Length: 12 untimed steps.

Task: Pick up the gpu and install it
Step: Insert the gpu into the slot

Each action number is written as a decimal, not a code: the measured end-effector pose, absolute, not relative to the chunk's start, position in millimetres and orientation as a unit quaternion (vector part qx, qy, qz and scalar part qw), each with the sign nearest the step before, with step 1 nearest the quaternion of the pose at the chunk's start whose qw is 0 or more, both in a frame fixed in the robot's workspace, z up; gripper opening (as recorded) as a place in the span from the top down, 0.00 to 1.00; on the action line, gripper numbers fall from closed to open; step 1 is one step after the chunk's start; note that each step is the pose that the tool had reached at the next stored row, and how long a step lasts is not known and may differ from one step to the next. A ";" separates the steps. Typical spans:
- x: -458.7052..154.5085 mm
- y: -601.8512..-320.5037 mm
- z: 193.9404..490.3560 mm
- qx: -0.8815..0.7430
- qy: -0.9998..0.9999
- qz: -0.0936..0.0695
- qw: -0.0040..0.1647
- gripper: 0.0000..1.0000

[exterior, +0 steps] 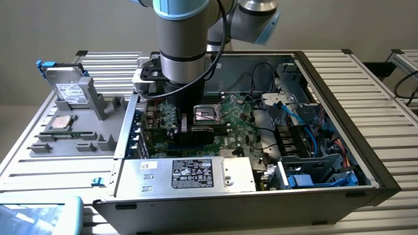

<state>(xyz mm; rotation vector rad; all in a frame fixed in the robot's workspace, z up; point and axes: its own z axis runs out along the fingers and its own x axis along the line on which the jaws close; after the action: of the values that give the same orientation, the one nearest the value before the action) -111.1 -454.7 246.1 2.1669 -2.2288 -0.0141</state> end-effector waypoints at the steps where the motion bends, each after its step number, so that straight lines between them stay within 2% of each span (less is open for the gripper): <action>1: -111.2 -454.7 246.1 0.697 -0.717 -0.004 0.016 0.72; 12: -111.0 -455.0 246.0 0.700 -0.714 -0.007 0.014 0.72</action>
<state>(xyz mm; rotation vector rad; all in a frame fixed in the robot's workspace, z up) -111.0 -455.0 246.0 2.1798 -2.2240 -0.0208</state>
